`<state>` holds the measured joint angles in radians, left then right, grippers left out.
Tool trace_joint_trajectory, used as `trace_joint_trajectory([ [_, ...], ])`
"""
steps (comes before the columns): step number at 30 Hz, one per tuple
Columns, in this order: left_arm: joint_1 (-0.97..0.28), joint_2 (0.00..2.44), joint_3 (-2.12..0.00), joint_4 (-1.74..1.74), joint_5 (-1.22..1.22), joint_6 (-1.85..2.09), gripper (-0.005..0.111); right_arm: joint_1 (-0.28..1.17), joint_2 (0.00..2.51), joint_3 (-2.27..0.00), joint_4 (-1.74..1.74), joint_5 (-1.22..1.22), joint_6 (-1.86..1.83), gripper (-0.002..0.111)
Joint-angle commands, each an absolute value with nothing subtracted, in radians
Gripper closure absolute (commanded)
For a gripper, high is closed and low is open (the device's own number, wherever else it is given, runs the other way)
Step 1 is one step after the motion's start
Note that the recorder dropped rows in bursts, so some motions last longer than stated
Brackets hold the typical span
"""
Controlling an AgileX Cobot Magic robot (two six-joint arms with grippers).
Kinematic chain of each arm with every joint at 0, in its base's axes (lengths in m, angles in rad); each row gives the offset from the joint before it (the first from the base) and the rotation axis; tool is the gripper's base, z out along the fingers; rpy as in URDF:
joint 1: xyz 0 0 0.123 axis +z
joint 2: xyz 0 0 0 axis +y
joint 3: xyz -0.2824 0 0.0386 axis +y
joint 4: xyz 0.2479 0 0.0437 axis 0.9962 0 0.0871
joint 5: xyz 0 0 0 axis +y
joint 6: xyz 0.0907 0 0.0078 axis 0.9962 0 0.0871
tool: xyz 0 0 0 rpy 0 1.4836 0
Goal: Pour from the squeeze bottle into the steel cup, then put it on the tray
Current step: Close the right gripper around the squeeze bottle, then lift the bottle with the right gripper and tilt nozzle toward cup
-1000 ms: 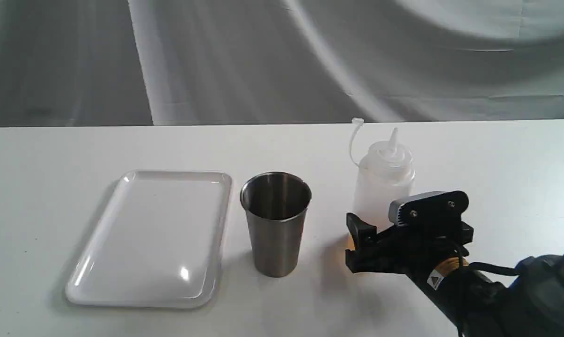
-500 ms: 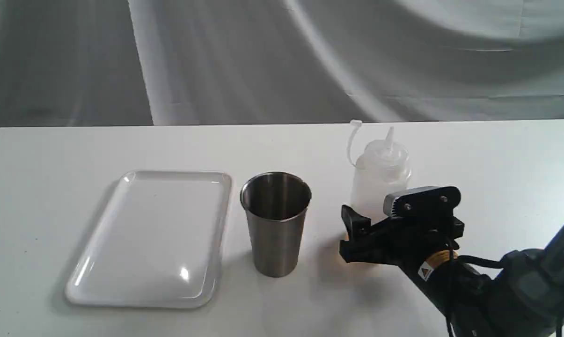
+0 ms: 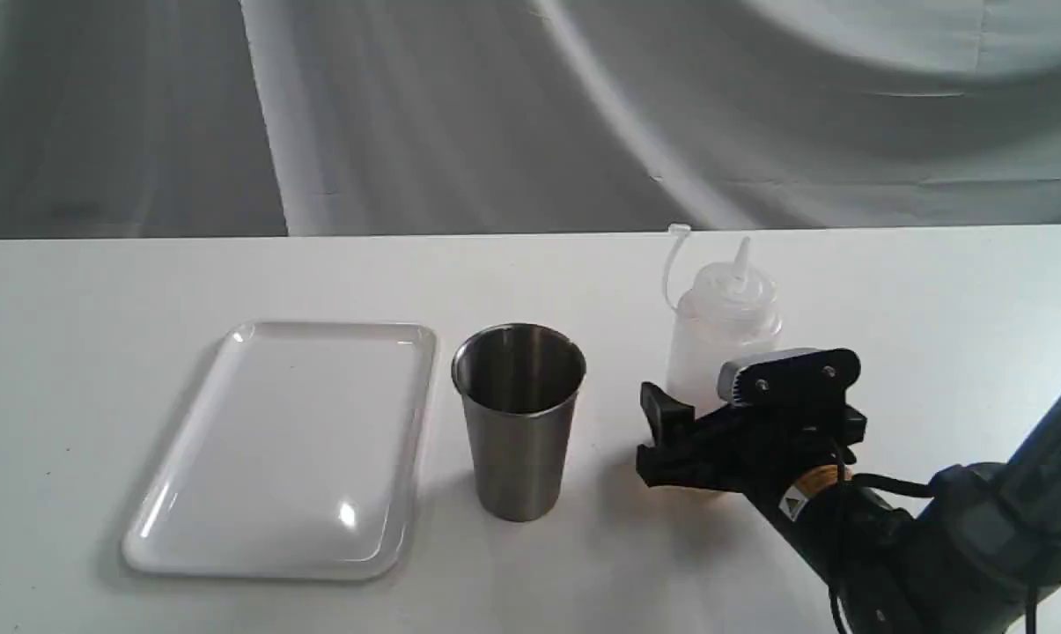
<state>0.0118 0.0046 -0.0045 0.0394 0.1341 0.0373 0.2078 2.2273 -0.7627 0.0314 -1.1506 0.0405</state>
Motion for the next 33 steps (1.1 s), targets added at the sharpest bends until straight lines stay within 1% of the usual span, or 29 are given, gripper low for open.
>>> trace_joint_trajectory([
  [1,0.007,0.000,0.000,0.040,0.133,0.036,0.098,0.197,2.227,-0.791,0.007,-1.134,0.043,0.033],
  [7,0.007,0.000,0.000,0.040,0.133,0.036,0.098,0.197,2.227,-0.794,0.007,-1.140,0.043,0.034],
  [13,0.007,0.000,0.000,0.040,0.133,0.032,0.098,0.197,2.227,-0.794,0.000,-1.140,0.043,0.041],
  [16,0.007,0.000,0.000,0.040,0.133,0.032,0.098,0.197,2.227,-0.794,0.000,-1.140,0.043,0.050],
  [23,0.007,0.000,0.000,0.040,0.133,0.034,0.098,0.197,2.227,-0.794,0.000,-1.140,0.043,0.085],
  [26,0.007,0.000,0.000,0.040,0.133,0.034,0.098,0.197,2.215,-0.792,0.000,-1.148,0.041,0.096],
  [30,0.007,0.000,0.000,0.040,0.133,0.034,0.098,0.197,2.151,-0.778,0.000,-1.150,-0.007,0.103],
  [33,0.007,0.000,0.000,0.040,0.133,0.034,0.098,0.197,2.093,-0.755,0.011,-1.136,-0.046,0.104],
])
